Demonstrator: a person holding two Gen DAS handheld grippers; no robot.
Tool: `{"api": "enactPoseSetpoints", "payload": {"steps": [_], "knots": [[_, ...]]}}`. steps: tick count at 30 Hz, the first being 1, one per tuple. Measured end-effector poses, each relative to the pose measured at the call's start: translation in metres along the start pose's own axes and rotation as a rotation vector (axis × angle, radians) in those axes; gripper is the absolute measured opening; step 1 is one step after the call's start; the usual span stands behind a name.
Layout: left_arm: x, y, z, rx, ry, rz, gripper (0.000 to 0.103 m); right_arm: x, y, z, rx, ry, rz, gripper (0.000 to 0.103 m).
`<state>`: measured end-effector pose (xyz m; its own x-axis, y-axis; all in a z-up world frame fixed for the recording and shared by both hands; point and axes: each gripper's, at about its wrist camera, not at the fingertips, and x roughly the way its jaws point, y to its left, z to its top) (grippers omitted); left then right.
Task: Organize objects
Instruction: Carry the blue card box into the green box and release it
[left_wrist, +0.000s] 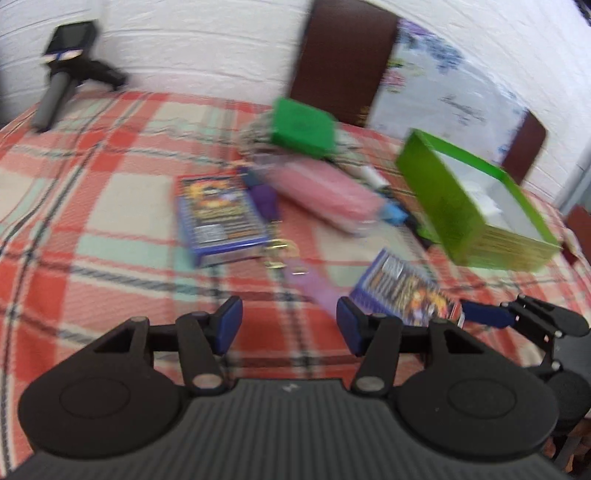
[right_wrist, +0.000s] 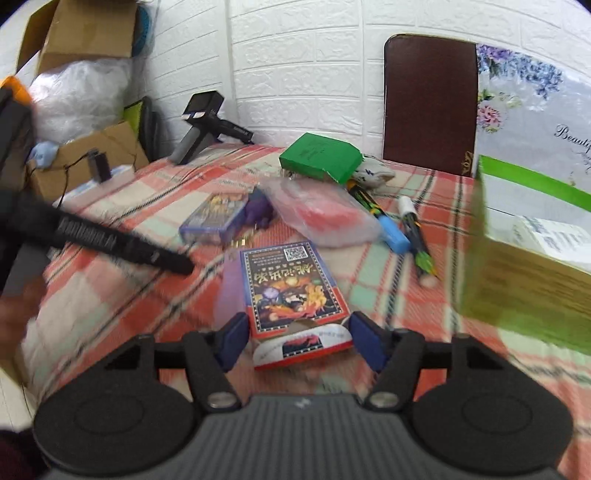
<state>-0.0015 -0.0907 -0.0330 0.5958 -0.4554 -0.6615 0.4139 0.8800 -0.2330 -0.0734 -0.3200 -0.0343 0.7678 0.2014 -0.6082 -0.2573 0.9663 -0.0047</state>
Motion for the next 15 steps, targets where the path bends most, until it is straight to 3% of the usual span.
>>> {"api": "enactPoseSetpoints", "payload": {"steps": [4, 7, 9, 14, 15], "knots": [[0.009, -0.038, 0.006, 0.111, -0.002, -0.065, 0.065, -0.027, -0.019, -0.02, 0.011, 0.016, -0.224, 0.065], [0.028, -0.062, 0.007, 0.151, 0.032, -0.078, 0.065, -0.042, -0.032, -0.028, 0.103, 0.005, -0.206, 0.072], [0.039, -0.074, 0.008, 0.155, 0.059, -0.095, 0.065, -0.044, -0.029, -0.03, 0.093, 0.003, -0.218, 0.084], [0.056, -0.108, 0.011, 0.212, 0.052, -0.086, 0.066, -0.035, -0.028, -0.04, 0.103, 0.038, -0.211, 0.082], [0.058, -0.113, 0.013, 0.219, 0.048, -0.089, 0.07, -0.035, -0.03, -0.041, 0.119, 0.032, -0.202, 0.082]]}}
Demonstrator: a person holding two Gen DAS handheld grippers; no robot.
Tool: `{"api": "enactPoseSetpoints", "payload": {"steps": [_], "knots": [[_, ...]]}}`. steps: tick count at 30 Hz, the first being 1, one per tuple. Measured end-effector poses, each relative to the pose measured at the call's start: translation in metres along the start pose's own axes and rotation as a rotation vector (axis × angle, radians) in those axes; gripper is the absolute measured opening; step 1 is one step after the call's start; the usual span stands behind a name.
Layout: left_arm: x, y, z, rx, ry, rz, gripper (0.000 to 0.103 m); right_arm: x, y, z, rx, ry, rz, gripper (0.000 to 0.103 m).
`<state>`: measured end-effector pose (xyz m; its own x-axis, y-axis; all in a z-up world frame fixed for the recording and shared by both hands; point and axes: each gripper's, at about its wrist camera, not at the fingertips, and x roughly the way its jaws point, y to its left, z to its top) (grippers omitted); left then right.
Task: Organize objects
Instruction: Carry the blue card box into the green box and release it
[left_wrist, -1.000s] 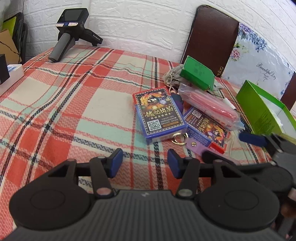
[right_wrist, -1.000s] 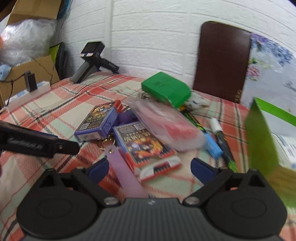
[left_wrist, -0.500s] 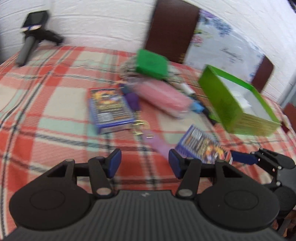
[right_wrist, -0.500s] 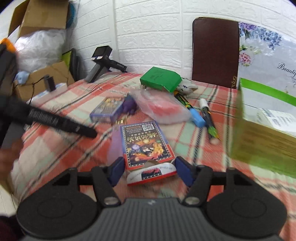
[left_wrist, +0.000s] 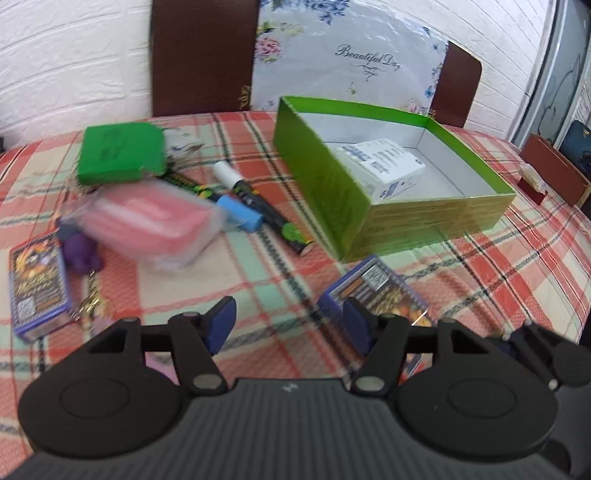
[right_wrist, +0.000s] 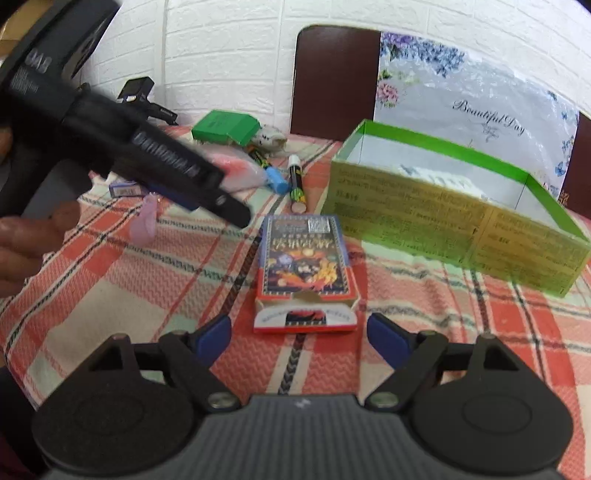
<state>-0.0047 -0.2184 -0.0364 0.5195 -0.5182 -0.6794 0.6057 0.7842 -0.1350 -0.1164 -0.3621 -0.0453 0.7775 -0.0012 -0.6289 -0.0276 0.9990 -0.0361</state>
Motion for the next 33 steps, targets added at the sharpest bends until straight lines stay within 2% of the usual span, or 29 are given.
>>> {"api": "enactPoseSetpoints", "payload": {"steps": [2, 3, 4, 5, 6, 10, 11, 12, 14, 15, 16, 17, 18, 19, 21, 23, 28, 30, 33], "knots": [[0.007, -0.007, 0.005, 0.013, -0.009, -0.004, 0.078, -0.001, -0.001, -0.002, 0.0, -0.006, 0.021, 0.077], [0.012, -0.011, 0.007, 0.022, -0.006, -0.008, 0.077, -0.002, -0.002, -0.003, -0.015, -0.013, 0.015, 0.07], [0.017, -0.014, 0.008, 0.031, 0.008, -0.02, 0.075, -0.002, -0.005, -0.003, -0.022, -0.019, -0.006, 0.067], [0.022, -0.018, 0.008, 0.042, 0.031, -0.041, 0.064, -0.001, -0.01, -0.002, -0.015, -0.025, -0.045, 0.067], [0.026, -0.019, 0.006, 0.048, 0.053, -0.068, 0.058, 0.0, -0.017, -0.001, 0.003, -0.028, -0.09, 0.069], [0.016, -0.024, 0.0, 0.038, 0.067, -0.117, 0.056, -0.004, -0.045, -0.005, 0.076, -0.042, -0.152, 0.069], [0.014, -0.025, 0.0, 0.041, 0.061, -0.115, 0.058, -0.006, -0.048, -0.006, 0.083, -0.047, -0.16, 0.07], [0.012, -0.027, 0.002, 0.045, 0.052, -0.107, 0.066, -0.007, -0.051, -0.006, 0.091, -0.052, -0.156, 0.07], [0.012, -0.029, 0.006, 0.045, 0.03, -0.082, 0.075, -0.008, -0.05, -0.006, 0.094, -0.053, -0.144, 0.07], [0.014, -0.029, 0.009, 0.046, 0.028, -0.072, 0.075, -0.007, -0.048, -0.006, 0.083, -0.055, -0.128, 0.07], [0.019, -0.029, 0.011, 0.044, 0.038, -0.069, 0.073, -0.005, -0.044, -0.007, 0.069, -0.053, -0.111, 0.07], [0.025, -0.029, 0.011, 0.04, 0.062, -0.071, 0.063, -0.001, -0.041, -0.006, 0.056, -0.046, -0.099, 0.07], [0.031, -0.029, 0.009, 0.04, 0.097, -0.096, 0.048, 0.005, -0.036, -0.006, 0.047, -0.034, -0.09, 0.069], [0.033, -0.029, 0.006, 0.031, 0.106, -0.135, 0.047, 0.011, -0.033, -0.005, 0.02, -0.042, -0.022, 0.068], [0.027, -0.037, 0.001, 0.058, 0.098, -0.137, 0.045, 0.017, -0.033, -0.001, 0.055, -0.052, 0.007, 0.054], [0.013, -0.044, -0.003, 0.092, 0.065, -0.112, 0.044, 0.013, -0.031, 0.002, 0.041, -0.058, 0.002, 0.05], [-0.025, -0.043, 0.012, 0.069, -0.023, -0.182, 0.039, -0.026, -0.038, 0.004, 0.043, -0.194, 0.003, 0.048], [-0.031, -0.052, 0.027, 0.074, -0.081, -0.184, 0.039, -0.035, -0.042, 0.015, 0.034, -0.257, -0.033, 0.048], [-0.026, -0.065, 0.051, 0.107, -0.154, -0.155, 0.04, -0.03, -0.051, 0.04, -0.009, -0.302, -0.103, 0.048]]}}
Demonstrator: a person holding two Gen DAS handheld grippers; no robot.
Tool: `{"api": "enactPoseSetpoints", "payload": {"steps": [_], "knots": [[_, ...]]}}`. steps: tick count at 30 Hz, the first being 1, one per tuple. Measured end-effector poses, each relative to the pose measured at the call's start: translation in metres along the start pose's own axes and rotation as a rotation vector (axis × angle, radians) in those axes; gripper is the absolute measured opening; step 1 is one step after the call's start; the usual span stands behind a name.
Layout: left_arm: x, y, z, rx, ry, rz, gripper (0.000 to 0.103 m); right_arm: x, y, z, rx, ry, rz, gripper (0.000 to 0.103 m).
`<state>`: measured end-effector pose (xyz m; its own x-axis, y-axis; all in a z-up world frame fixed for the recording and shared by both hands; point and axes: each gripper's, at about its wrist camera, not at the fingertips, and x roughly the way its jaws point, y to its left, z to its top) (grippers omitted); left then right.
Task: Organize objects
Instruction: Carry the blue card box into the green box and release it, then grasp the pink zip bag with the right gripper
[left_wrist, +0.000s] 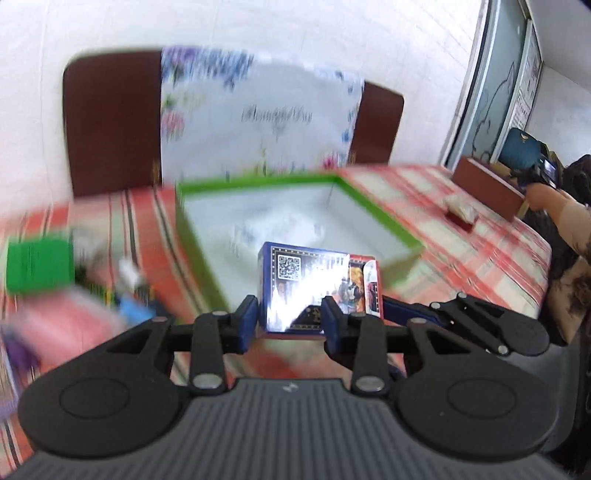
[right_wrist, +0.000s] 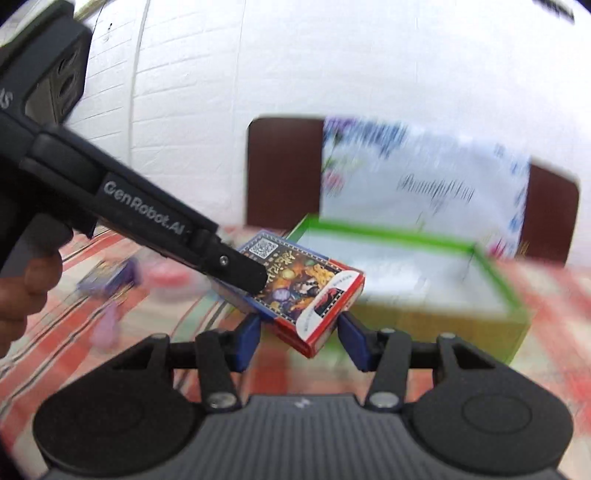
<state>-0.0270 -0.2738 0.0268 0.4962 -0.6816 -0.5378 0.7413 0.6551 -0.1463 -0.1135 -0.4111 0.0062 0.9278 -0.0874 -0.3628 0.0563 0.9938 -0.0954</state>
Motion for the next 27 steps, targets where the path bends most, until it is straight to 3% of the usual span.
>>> {"api": "enactPoseSetpoints", "payload": {"steps": [2, 4, 5, 7, 10, 12, 16, 20, 21, 23, 24, 27], "knots": [[0.015, 0.0, 0.014, 0.001, -0.024, 0.021, 0.04, 0.018, -0.01, 0.011, -0.004, -0.008, -0.013, 0.049], [0.036, 0.005, 0.022, -0.01, -0.006, 0.035, 0.041, 0.044, -0.017, 0.016, -0.012, 0.025, -0.04, 0.059], [0.047, 0.007, 0.025, -0.017, 0.018, 0.071, 0.043, 0.057, -0.022, 0.016, -0.022, 0.048, -0.073, 0.068], [0.06, 0.014, 0.028, -0.037, 0.043, 0.134, 0.044, 0.068, -0.037, 0.016, 0.008, 0.067, -0.121, 0.067], [0.063, 0.025, 0.031, -0.065, 0.011, 0.171, 0.044, 0.064, -0.069, 0.017, 0.109, 0.017, -0.132, 0.067], [0.071, 0.027, 0.032, -0.052, 0.029, 0.212, 0.044, 0.069, -0.083, 0.016, 0.114, 0.034, -0.157, 0.067], [0.1, 0.022, 0.03, -0.011, 0.105, 0.334, 0.044, 0.093, -0.106, 0.012, 0.068, 0.069, -0.264, 0.066], [0.127, 0.034, 0.019, -0.043, 0.232, 0.428, 0.044, 0.119, -0.149, 0.003, 0.117, 0.142, -0.327, 0.067], [0.131, 0.041, 0.014, -0.072, 0.271, 0.439, 0.046, 0.128, -0.161, 0.0, 0.141, 0.186, -0.318, 0.068], [0.125, 0.05, 0.01, -0.126, 0.251, 0.411, 0.046, 0.145, -0.183, -0.008, 0.213, 0.257, -0.258, 0.066], [0.122, 0.05, 0.009, -0.128, 0.25, 0.409, 0.046, 0.15, -0.189, -0.009, 0.244, 0.263, -0.225, 0.053], [0.107, 0.053, 0.005, -0.127, 0.221, 0.429, 0.045, 0.164, -0.182, -0.004, 0.211, 0.269, -0.201, 0.05]]}}
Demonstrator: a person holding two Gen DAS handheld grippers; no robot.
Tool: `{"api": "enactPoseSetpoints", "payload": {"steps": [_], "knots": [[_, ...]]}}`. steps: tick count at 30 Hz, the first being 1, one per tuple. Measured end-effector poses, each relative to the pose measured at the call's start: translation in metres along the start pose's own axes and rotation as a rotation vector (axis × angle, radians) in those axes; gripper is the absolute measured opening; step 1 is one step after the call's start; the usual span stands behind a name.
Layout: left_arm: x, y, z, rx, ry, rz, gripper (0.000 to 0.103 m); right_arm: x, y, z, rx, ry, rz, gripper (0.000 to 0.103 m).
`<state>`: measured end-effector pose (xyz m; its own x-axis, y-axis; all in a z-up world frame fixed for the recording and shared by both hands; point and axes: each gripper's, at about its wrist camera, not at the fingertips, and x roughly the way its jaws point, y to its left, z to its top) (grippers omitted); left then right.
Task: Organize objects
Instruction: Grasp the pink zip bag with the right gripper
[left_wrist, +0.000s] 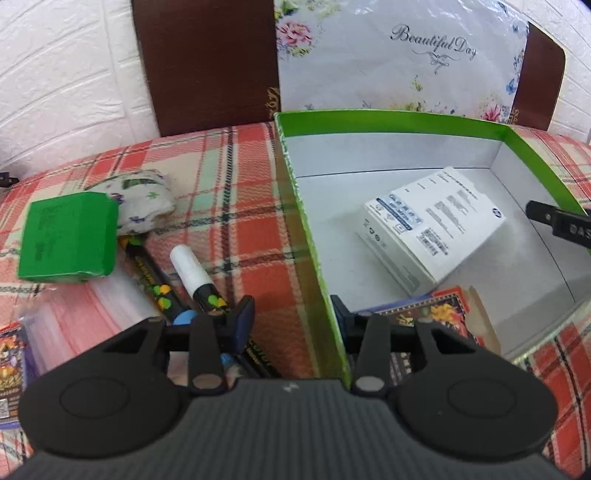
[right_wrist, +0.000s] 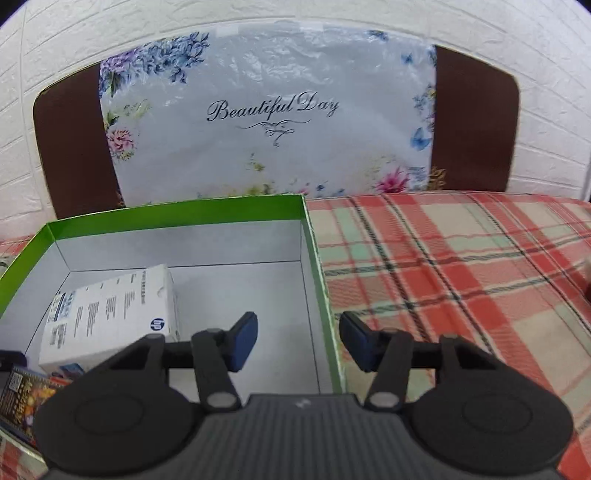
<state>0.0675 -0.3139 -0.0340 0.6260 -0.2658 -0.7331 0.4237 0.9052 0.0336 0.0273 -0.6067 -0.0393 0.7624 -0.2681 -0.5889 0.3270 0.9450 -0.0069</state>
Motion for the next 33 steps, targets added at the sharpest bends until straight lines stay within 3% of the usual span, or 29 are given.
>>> {"api": "enactPoseSetpoints", "payload": {"steps": [5, 7, 9, 13, 15, 18, 22, 23, 25, 27, 28, 31, 33], "knots": [[-0.005, 0.019, 0.003, -0.039, -0.017, 0.045, 0.045, 0.021, 0.049, 0.017, -0.113, -0.046, -0.039, 0.054], [-0.014, 0.024, 0.004, -0.043, -0.004, 0.006, 0.045, 0.016, 0.064, 0.02, -0.143, -0.074, -0.099, 0.061], [-0.032, 0.024, 0.001, -0.024, -0.055, -0.032, 0.045, -0.01, 0.073, 0.018, -0.113, -0.152, -0.104, 0.062], [-0.076, 0.035, -0.024, 0.045, -0.164, -0.108, 0.051, -0.083, 0.099, -0.007, -0.043, -0.277, 0.052, 0.061], [-0.093, 0.052, -0.047, 0.05, -0.185, -0.132, 0.05, -0.114, 0.117, -0.025, -0.047, -0.299, 0.163, 0.063], [-0.102, 0.087, -0.08, 0.029, -0.163, -0.14, 0.05, -0.142, 0.15, -0.05, -0.112, -0.238, 0.366, 0.064], [-0.096, 0.148, -0.115, -0.077, -0.072, -0.003, 0.05, -0.155, 0.215, -0.073, -0.275, -0.136, 0.513, 0.061], [-0.091, 0.165, -0.12, -0.132, -0.035, 0.029, 0.049, -0.153, 0.233, -0.075, -0.305, -0.122, 0.523, 0.062], [-0.096, 0.193, -0.129, -0.217, -0.049, 0.05, 0.049, -0.143, 0.264, -0.068, -0.329, -0.11, 0.536, 0.064], [-0.103, 0.212, -0.134, -0.282, -0.042, 0.058, 0.049, -0.122, 0.29, -0.058, -0.35, -0.123, 0.483, 0.08], [-0.105, 0.22, -0.135, -0.318, -0.037, 0.045, 0.049, -0.11, 0.303, -0.052, -0.355, -0.128, 0.444, 0.083], [-0.108, 0.23, -0.139, -0.371, -0.028, 0.012, 0.049, -0.071, 0.333, -0.045, -0.421, -0.063, 0.401, 0.085], [-0.109, 0.229, -0.142, -0.36, -0.026, 0.011, 0.049, -0.05, 0.345, -0.052, -0.471, -0.028, 0.361, 0.081]]}}
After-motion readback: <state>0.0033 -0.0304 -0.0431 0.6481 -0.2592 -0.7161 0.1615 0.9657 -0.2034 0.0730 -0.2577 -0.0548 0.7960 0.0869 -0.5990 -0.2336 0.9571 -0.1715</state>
